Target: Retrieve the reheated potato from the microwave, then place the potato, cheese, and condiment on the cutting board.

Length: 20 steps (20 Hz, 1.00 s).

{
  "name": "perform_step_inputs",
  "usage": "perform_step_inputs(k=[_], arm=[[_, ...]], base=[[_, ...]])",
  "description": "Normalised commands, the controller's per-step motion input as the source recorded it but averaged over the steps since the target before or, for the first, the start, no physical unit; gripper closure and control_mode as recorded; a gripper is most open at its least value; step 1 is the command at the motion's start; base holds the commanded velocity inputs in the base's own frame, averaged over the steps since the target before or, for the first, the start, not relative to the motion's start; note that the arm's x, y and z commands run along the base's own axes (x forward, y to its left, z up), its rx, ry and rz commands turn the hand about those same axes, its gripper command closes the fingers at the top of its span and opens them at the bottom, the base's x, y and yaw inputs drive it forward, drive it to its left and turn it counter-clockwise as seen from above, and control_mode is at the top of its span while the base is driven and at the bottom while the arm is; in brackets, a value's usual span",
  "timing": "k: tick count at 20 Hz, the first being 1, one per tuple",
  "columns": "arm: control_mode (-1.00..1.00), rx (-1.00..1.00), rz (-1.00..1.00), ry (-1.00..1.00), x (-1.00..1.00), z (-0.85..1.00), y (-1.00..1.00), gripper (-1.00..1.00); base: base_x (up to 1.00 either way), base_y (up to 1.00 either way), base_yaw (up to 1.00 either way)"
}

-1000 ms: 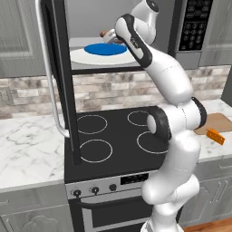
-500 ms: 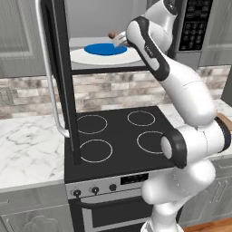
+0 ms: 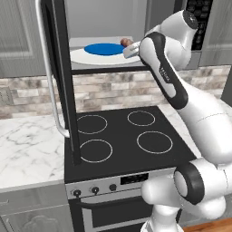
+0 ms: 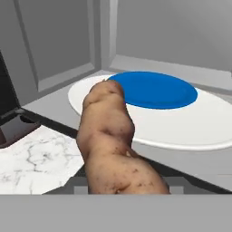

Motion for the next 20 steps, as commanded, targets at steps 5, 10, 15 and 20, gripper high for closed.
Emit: perform_step_inputs(k=[5,10,15,20], arm=[[-1.00,0.06,-0.11,0.00,-0.90,0.00,-0.26,1.00],[-1.00,0.09,-0.13,0.07,-0.87,-0.02,-0.25,1.00],[-1.00,0.06,-0.15,0.08,-0.83,-0.20,-0.23,1.00],[-1.00,0.05,-0.18,0.12,-0.63,-0.54,-0.27,1.00]], base=[[0.00,0.00,0.00],[0.00,0.00,0.00],[0.00,0.00,0.00],[0.00,0.00,0.00]])
